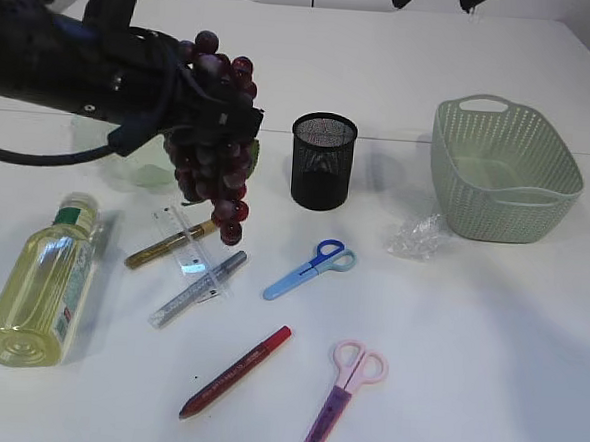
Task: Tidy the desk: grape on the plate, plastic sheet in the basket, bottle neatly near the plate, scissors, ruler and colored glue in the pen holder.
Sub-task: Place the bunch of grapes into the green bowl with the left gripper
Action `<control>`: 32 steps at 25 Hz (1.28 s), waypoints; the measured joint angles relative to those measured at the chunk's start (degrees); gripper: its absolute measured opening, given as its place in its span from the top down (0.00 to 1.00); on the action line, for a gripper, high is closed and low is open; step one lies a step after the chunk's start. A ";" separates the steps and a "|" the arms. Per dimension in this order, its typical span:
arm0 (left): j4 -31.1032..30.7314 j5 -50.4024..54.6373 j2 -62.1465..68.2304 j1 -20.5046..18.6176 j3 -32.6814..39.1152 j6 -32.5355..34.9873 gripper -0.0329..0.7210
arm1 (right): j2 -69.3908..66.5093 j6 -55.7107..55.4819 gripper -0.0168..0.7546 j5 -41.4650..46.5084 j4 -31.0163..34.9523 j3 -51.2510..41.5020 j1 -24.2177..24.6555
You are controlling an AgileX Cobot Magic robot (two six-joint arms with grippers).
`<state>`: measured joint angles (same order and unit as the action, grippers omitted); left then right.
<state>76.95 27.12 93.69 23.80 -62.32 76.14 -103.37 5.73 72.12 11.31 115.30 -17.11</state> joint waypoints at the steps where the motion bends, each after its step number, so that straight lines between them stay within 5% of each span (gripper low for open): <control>1: -3.34 -0.08 0.00 0.00 -0.62 -4.26 0.81 | 0.00 -0.05 0.21 0.00 -0.41 0.00 0.00; 10: -37.86 4.95 0.00 -0.10 -7.12 -42.45 0.81 | 0.00 -1.23 0.21 0.00 -3.85 0.00 0.00; 17: -57.95 13.53 0.00 -0.20 -13.00 -61.66 0.81 | 0.00 -1.32 0.21 0.00 -5.06 0.00 0.00; 23: -71.11 20.39 0.00 -1.34 -17.75 -73.33 0.81 | 0.00 -1.32 0.21 0.00 -6.27 0.00 0.00; 32: -80.86 22.22 1.15 -4.16 -22.73 -81.59 0.81 | 0.00 -1.41 0.22 0.00 -6.39 0.00 0.00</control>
<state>-3.91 49.34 94.84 19.64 -85.05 -5.45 -103.37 4.32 72.12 4.92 115.30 -17.11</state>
